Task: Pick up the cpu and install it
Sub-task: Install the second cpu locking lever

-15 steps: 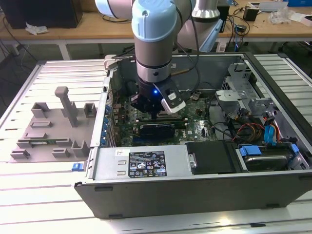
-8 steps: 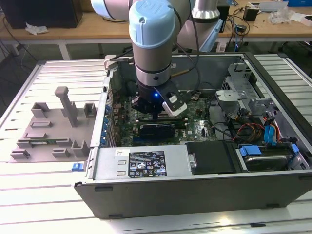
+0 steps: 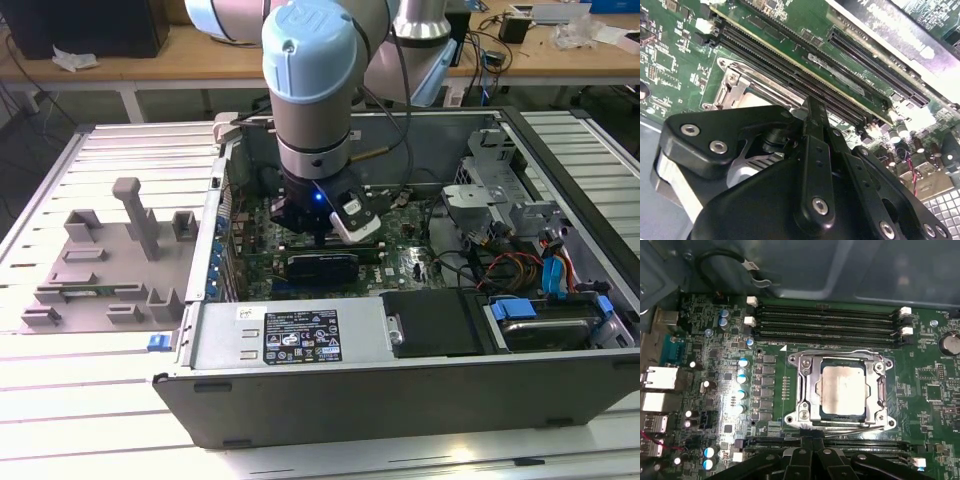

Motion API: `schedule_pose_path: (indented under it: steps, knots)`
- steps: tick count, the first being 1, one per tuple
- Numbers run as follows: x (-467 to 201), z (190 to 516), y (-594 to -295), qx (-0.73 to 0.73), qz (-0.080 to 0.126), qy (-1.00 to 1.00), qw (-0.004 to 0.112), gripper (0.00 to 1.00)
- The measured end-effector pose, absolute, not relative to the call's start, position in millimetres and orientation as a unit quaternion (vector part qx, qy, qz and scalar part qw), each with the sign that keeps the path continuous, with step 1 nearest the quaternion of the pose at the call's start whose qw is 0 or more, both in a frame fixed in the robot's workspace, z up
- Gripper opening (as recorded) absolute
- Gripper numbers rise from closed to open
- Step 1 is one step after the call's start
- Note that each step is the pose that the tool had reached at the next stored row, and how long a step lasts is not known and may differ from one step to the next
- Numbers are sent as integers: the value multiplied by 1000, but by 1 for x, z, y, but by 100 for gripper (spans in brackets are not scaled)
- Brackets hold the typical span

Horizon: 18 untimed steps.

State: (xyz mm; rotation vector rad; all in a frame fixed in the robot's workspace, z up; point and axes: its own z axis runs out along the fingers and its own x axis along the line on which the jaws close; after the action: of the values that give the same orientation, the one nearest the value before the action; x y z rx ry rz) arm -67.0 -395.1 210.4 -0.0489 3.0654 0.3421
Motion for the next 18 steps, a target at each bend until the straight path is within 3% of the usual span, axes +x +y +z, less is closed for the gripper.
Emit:
schedule_pose_path:
  steps: [18]
  knots:
    - [-70, 206, -402, -9, 136, 990, 32, 11]
